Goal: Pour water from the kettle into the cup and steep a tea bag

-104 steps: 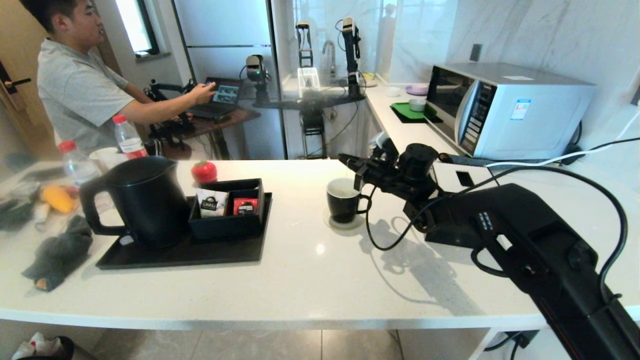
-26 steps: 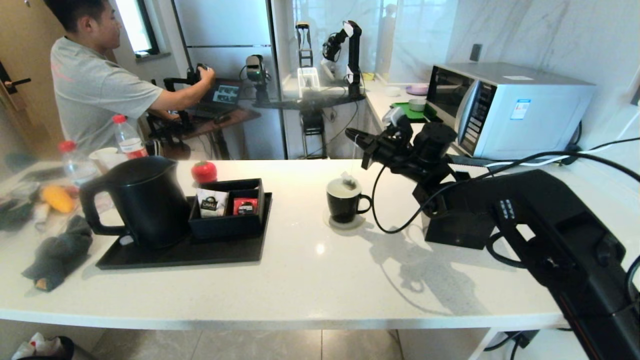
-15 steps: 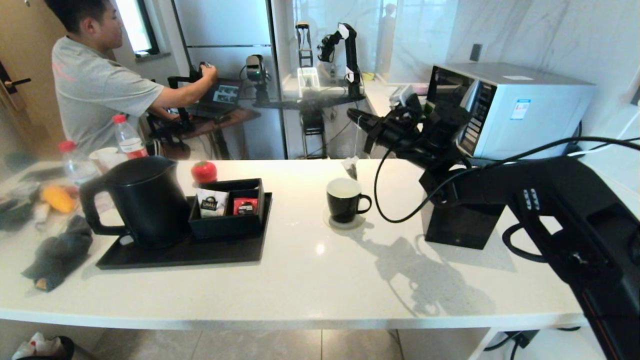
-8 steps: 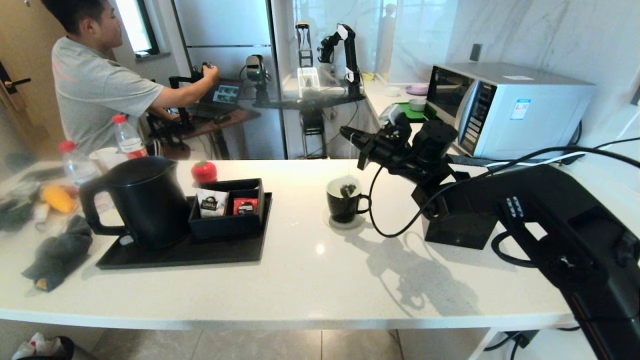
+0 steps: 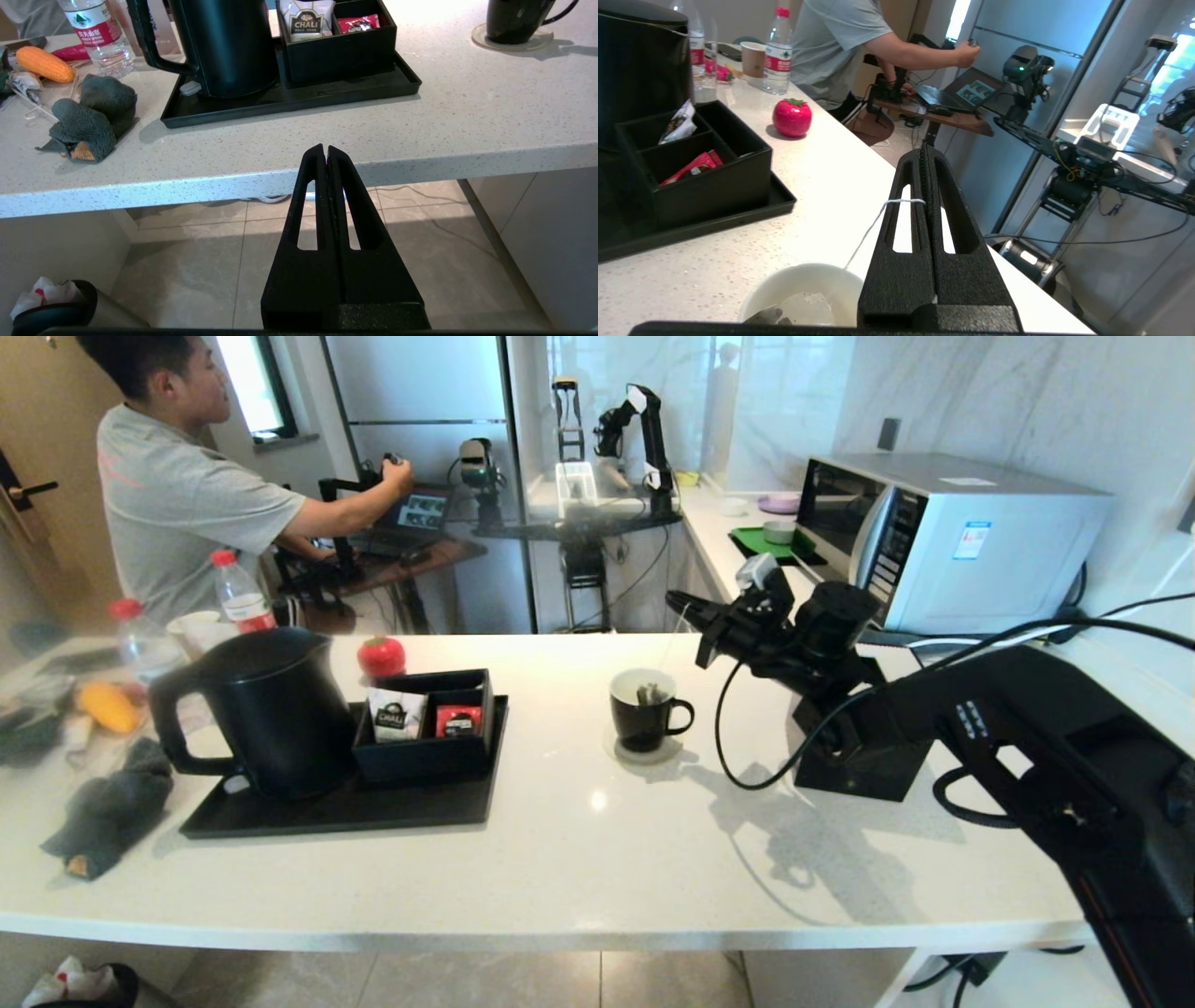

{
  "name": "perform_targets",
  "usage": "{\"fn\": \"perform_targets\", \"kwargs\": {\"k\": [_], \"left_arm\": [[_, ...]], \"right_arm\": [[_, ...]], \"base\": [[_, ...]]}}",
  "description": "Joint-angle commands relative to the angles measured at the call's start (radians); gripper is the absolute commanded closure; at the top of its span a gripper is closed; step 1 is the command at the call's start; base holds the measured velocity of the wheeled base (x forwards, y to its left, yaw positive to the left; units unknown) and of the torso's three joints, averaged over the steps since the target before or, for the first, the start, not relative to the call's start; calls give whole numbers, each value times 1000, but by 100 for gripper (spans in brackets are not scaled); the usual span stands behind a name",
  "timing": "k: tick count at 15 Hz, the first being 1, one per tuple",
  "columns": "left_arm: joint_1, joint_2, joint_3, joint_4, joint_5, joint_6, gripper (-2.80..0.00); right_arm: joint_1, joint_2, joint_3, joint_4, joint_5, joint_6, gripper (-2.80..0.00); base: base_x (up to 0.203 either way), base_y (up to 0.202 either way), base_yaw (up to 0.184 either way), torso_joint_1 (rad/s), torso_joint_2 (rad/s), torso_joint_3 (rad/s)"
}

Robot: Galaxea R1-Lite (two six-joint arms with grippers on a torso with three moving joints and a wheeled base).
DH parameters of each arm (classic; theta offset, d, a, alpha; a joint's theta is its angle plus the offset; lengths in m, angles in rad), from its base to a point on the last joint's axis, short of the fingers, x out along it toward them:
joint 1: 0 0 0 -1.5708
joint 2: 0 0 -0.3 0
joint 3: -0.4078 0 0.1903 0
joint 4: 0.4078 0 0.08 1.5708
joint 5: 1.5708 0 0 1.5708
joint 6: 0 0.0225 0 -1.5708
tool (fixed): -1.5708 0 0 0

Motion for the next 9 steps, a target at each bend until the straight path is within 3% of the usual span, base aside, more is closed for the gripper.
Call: {"fn": "perform_targets", "kwargs": {"k": [1, 9], "left_arm": [[0, 0, 0, 0, 0, 0, 0], [0, 0, 0, 0, 0, 0, 0]], "right_arm": [[-24, -20, -1, -4, 5, -1, 0], [-92, -98, -1, 4, 5, 1, 0]], "base": [[0, 0, 0, 0, 0, 0], [0, 0, 0, 0, 0, 0]]}}
